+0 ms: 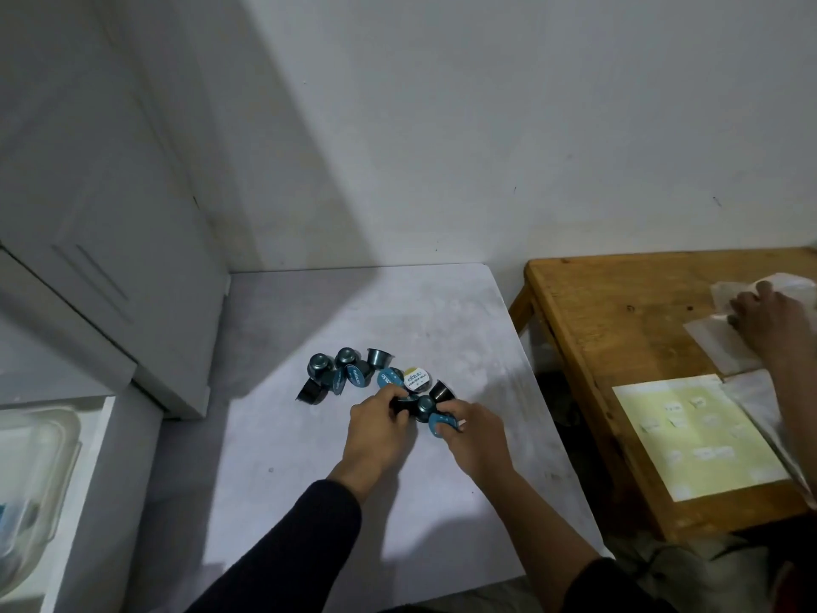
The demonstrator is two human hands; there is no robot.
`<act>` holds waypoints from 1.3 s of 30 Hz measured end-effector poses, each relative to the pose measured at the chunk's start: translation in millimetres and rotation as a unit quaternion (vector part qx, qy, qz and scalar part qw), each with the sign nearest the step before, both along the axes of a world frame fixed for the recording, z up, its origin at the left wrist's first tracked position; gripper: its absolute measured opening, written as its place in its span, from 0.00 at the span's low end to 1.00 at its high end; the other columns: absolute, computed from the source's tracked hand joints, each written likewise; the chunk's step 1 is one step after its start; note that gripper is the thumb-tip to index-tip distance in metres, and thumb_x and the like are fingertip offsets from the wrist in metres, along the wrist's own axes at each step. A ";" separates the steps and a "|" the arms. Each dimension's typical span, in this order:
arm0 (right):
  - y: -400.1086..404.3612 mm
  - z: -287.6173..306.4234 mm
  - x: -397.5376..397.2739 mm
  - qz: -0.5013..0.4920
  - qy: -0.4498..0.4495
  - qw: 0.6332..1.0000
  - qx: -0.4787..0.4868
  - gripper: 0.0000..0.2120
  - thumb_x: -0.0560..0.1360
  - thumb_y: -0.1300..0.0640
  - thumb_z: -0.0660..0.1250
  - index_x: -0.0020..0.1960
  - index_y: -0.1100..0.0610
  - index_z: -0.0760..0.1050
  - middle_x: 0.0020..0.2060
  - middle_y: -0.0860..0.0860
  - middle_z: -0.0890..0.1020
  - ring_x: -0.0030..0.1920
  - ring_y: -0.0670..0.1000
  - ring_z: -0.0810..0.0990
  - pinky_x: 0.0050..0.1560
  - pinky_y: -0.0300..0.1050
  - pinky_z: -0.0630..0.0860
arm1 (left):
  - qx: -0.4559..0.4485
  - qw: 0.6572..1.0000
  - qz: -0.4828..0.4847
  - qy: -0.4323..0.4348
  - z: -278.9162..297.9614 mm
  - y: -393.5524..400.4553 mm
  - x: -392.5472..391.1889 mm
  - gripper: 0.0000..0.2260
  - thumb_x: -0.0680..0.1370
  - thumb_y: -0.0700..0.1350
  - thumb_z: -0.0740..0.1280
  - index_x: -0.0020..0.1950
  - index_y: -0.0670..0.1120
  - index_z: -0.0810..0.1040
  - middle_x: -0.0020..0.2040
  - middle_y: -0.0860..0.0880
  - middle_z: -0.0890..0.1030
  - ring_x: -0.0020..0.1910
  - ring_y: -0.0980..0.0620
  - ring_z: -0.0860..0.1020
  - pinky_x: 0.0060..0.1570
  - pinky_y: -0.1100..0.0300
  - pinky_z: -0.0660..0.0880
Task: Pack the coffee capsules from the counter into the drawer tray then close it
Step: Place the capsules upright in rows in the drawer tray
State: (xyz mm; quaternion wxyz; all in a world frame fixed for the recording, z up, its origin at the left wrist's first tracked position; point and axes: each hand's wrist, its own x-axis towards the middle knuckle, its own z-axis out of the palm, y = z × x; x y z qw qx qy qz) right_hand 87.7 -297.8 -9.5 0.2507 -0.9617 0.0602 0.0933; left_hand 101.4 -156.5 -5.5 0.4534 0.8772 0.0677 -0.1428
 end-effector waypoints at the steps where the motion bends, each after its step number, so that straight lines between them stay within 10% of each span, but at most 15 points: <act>1: -0.3 0.7 0.6 0.002 0.002 1.000 0.003 0.11 0.73 0.58 0.66 0.54 0.54 0.79 0.49 0.55 0.83 0.49 0.54 0.79 0.42 0.35 0.65 | -0.010 1.000 0.011 0.000 -1.1 0.1 -0.9 0.10 0.73 0.38 0.65 0.53 0.49 0.78 0.46 0.49 0.83 0.42 0.56 0.77 0.42 0.76 0.67; 14: -0.3 2.7 -0.7 -0.044 0.026 0.994 0.095 0.09 0.72 0.61 0.67 0.49 0.54 0.83 0.48 0.52 0.85 0.48 0.51 0.82 0.42 0.30 0.69 | -0.120 0.980 0.158 -0.004 -8.3 -0.5 -7.3 0.10 0.73 0.36 0.68 0.37 0.51 0.80 0.36 0.56 0.81 0.39 0.59 0.79 0.38 0.82 0.68; 19: -0.2 7.1 -3.9 -0.086 0.026 0.977 0.191 0.08 0.71 0.65 0.68 0.44 0.57 0.83 0.40 0.53 0.85 0.41 0.51 0.83 0.50 0.46 0.80 | -0.174 0.961 0.215 -0.028 1.4 1.8 -13.6 0.09 0.75 0.36 0.65 0.42 0.47 0.82 0.39 0.54 0.82 0.38 0.61 0.78 0.35 0.82 0.68; 30: 50.9 81.6 6.6 -0.098 0.020 0.879 0.467 0.12 0.73 0.71 0.64 0.38 0.57 0.80 0.35 0.53 0.82 0.31 0.44 0.80 0.32 0.31 0.75 | -0.302 0.912 0.250 -0.120 54.1 55.5 -19.1 0.12 0.75 0.37 0.66 0.45 0.54 0.84 0.48 0.51 0.85 0.49 0.52 0.82 0.53 0.60 0.76; 39: 135.1 141.7 3.4 0.007 -0.004 0.863 0.505 0.14 0.73 0.69 0.65 0.37 0.52 0.81 0.33 0.45 0.84 0.35 0.41 0.82 0.38 0.31 0.78 | -0.322 0.882 0.263 -0.224 121.4 150.2 -53.0 0.11 0.75 0.37 0.66 0.49 0.52 0.81 0.46 0.55 0.84 0.44 0.64 0.81 0.43 0.74 0.75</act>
